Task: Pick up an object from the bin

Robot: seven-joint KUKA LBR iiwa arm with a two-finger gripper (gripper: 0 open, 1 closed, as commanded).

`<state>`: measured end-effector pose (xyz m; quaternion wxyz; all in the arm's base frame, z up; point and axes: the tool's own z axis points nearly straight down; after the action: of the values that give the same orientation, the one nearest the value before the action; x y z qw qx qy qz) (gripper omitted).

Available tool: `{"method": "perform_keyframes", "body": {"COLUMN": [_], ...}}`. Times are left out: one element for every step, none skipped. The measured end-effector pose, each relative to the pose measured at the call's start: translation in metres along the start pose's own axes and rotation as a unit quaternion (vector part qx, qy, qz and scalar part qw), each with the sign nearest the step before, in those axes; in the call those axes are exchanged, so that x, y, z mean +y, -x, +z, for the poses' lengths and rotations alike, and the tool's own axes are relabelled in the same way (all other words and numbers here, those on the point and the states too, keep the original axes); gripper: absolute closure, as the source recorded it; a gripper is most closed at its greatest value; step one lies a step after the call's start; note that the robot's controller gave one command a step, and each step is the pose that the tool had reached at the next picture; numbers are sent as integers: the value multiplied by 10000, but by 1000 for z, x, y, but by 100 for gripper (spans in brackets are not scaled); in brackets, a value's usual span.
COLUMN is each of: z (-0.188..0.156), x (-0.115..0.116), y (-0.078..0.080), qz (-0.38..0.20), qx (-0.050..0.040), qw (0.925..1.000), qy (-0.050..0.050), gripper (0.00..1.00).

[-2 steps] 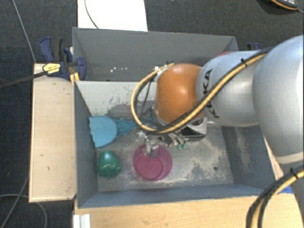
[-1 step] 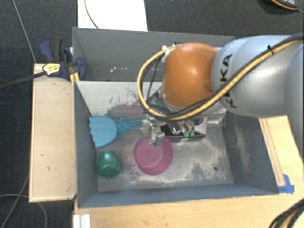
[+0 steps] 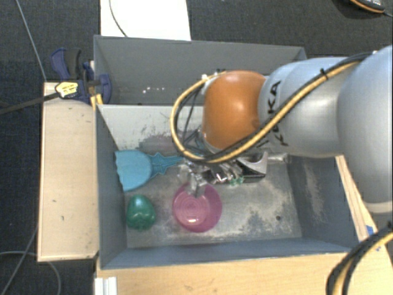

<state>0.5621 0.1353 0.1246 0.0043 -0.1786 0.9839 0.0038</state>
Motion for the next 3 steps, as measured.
{"method": "perform_keyframes", "body": {"z": [-1,-45,28], "x": [1,7,6], "y": [1,-17,-2], "qz": [43,-1080,289], "qx": [-11,-32,-15], "qw": [10000,9941,9996], "qy": [-3,-6,4], "gripper": [100,100,100]}}
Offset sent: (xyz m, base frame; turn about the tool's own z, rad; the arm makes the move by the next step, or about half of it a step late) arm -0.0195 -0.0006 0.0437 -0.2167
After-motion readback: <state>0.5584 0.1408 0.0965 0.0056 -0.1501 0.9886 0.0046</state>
